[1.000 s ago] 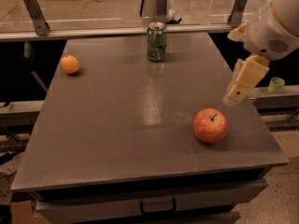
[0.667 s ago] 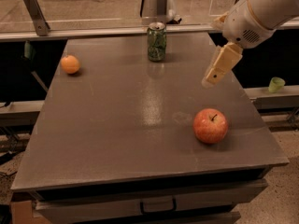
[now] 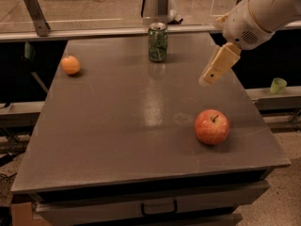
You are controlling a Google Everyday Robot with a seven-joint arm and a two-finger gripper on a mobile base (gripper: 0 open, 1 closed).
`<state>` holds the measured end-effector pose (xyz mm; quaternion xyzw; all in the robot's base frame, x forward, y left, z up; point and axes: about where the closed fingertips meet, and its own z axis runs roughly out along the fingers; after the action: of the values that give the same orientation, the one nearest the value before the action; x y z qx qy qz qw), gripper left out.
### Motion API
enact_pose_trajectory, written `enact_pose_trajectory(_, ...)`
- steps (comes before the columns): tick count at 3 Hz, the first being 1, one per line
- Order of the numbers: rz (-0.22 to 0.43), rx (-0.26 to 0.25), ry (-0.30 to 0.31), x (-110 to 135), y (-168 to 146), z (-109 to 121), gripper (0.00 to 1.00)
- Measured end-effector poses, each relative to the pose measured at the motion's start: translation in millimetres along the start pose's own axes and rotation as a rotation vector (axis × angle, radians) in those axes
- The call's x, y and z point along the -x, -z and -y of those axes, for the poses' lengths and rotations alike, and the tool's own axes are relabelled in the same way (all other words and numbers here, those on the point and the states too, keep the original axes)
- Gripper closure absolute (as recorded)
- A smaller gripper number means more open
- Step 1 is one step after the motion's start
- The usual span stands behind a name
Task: Knock green can over
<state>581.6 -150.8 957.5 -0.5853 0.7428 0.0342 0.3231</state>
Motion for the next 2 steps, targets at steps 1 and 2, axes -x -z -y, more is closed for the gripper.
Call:
enact_pose_trajectory(1,0.085,-0.029,-0.091,2.8,-33.9,13.3,0.00)
enact_pose_trajectory(2,0.238,-0.080,-0.188,16.9,-76.4,51.6,0.00)
